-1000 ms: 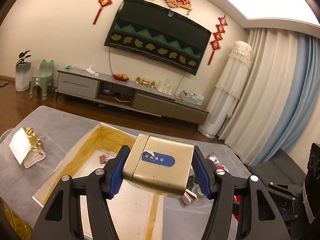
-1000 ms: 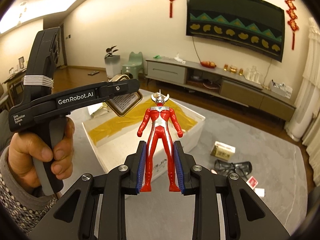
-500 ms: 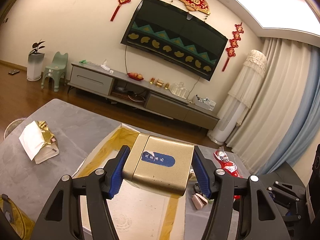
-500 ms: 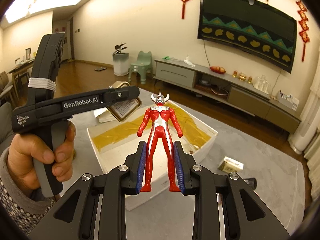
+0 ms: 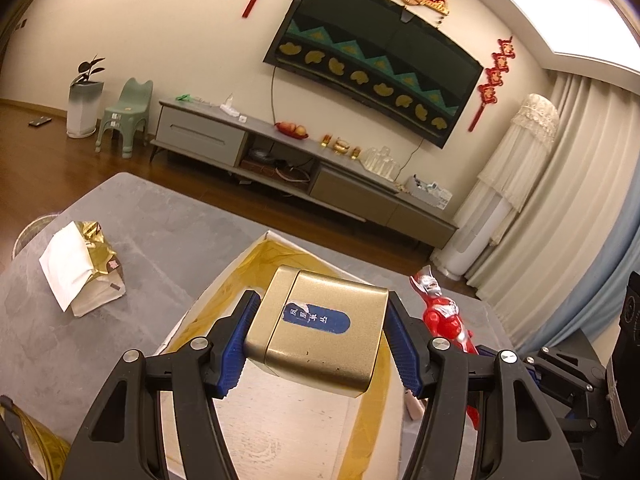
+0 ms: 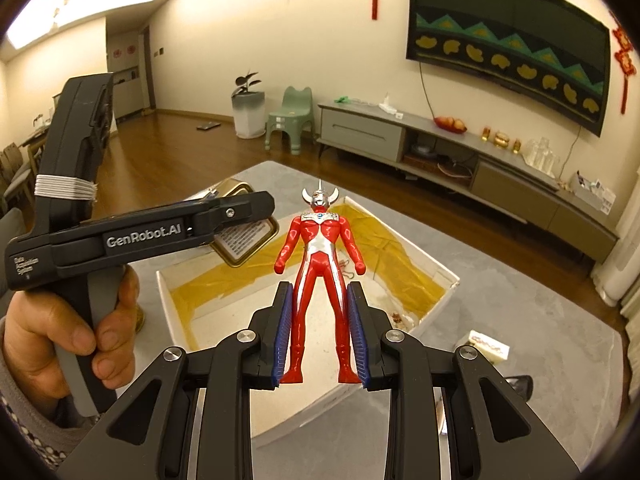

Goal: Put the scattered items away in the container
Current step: 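Lift and carry the gold tin and red figure over the white box, then open both tools to drop the tin and figure into the box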

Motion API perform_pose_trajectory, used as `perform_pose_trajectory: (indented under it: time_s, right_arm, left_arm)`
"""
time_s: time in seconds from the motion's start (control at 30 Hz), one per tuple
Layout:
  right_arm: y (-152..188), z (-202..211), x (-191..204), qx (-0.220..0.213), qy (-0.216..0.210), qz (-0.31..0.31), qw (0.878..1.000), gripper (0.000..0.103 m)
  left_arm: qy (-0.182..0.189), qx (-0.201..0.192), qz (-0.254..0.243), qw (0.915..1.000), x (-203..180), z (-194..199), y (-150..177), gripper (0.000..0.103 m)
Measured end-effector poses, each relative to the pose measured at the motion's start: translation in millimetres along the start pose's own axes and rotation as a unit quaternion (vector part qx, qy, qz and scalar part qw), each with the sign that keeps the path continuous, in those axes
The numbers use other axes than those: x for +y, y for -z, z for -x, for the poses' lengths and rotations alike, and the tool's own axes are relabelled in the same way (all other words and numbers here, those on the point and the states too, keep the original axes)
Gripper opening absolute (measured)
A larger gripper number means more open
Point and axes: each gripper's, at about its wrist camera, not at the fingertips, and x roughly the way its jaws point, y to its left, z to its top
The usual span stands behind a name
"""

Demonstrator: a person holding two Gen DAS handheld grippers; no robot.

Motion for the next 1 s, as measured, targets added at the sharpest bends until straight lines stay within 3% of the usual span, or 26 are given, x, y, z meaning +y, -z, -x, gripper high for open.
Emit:
perform_pose_trajectory:
  time_s: [1.0]
  right_arm:
    - [-29.7, -110.4, -48.2, 0.112, -0.012, 0.037, 0.993, 0.029]
  left_arm:
    - [-0.045, 0.053, 0.018, 0.9974, 8.4, -56.8, -9.2, 0.063]
